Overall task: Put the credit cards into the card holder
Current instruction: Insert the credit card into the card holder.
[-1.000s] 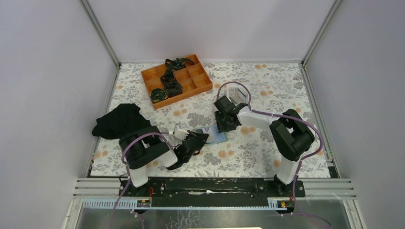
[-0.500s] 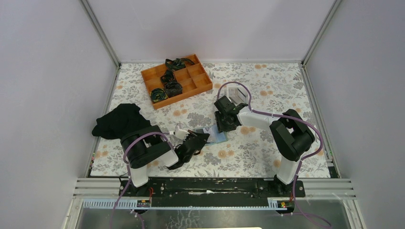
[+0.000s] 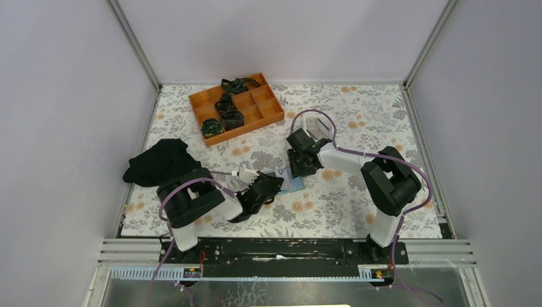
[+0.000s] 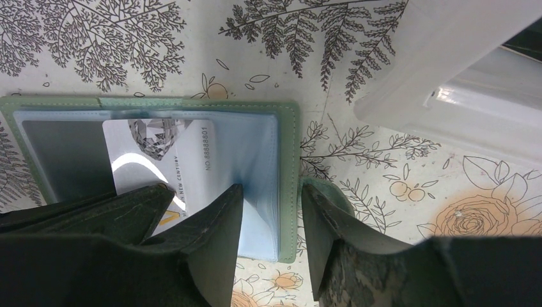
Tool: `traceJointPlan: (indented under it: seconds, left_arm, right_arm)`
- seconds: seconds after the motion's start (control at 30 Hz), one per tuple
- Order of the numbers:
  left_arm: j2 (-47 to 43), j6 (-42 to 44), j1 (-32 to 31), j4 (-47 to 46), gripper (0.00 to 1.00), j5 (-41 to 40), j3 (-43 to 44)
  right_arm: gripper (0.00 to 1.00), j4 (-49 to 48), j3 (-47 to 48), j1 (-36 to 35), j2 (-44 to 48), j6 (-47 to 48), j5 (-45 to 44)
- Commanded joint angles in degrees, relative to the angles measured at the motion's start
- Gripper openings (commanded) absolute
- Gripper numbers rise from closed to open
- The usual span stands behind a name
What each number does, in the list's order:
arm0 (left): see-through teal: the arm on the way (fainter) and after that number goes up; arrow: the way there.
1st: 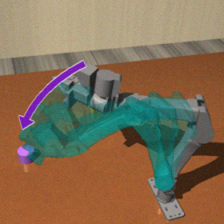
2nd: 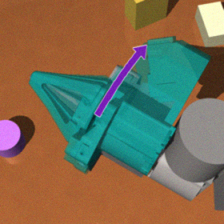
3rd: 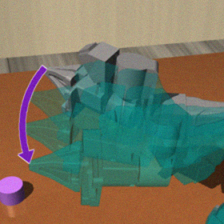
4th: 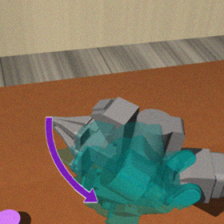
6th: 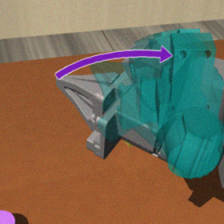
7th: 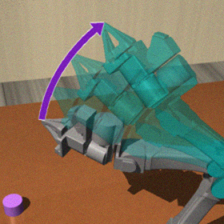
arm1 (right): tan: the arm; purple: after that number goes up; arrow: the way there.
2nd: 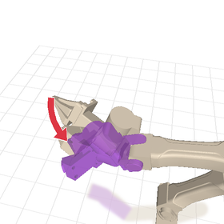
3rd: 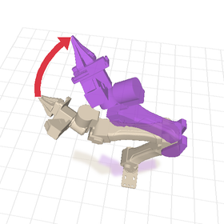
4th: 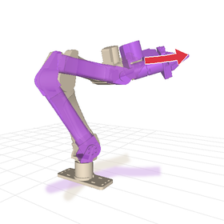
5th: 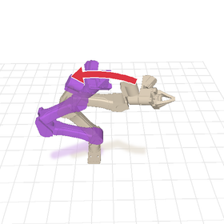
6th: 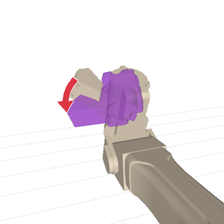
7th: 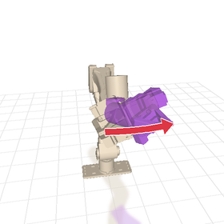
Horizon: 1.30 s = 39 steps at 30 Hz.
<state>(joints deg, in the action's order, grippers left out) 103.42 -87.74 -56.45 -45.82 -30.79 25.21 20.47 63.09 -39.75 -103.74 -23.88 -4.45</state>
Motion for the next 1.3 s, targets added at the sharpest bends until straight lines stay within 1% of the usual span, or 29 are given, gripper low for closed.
traceJointPlan:
  seconds: [0.0,0.07,0.2,0.43,0.6,0.77,1.0,1.2,1.27]
  left_arm:
    - [0.0,6.8,-1.1,21.1,0.14,3.9,0.5]
    - [-1.2,7.5,-1.4,24.5,0.20,3.3,1.0]
    - [-3.0,8.2,-1.5,29.0,0.28,3.1,1.6]
    - [-6.0,11.4,-1.5,37.4,0.36,1.6,4.4]
    - [-7.0,14.0,-1.5,41.7,0.41,1.6,6.8]
    - [-9.2,15.2,-1.6,46.6,0.44,0.2,7.8]
    - [-13.0,15.9,-1.6,50.5,0.46,-2.2,7.3]
    - [-13.9,16.3,-1.5,52.1,0.45,-3.8,7.5]
    - [-13.6,16.3,-1.5,52.4,0.42,-4.3,7.7]
  right_arm:
    - [0.47,5.6,-2.8,0.6,-2.5,-0.2,-2.8]
    - [0.47,5.3,-3.0,0.6,-2.3,-0.5,-2.5]
    - [0.47,4.8,-3.1,0.6,-2.2,-0.9,-2.2]
    - [0.47,3.8,-4.4,0.6,-0.9,-1.7,-1.6]
    - [0.47,3.3,-4.5,0.6,-0.2,-2.0,-1.3]
    - [0.47,2.8,-4.3,0.6,-0.1,-2.2,-0.8]
    - [0.47,2.1,-4.6,0.6,-0.1,-2.3,-0.6]
    - [0.47,1.8,-4.0,0.6,-0.8,-2.4,-0.2]
    - [0.47,1.8,-4.0,0.6,-0.8,-2.4,-0.2]
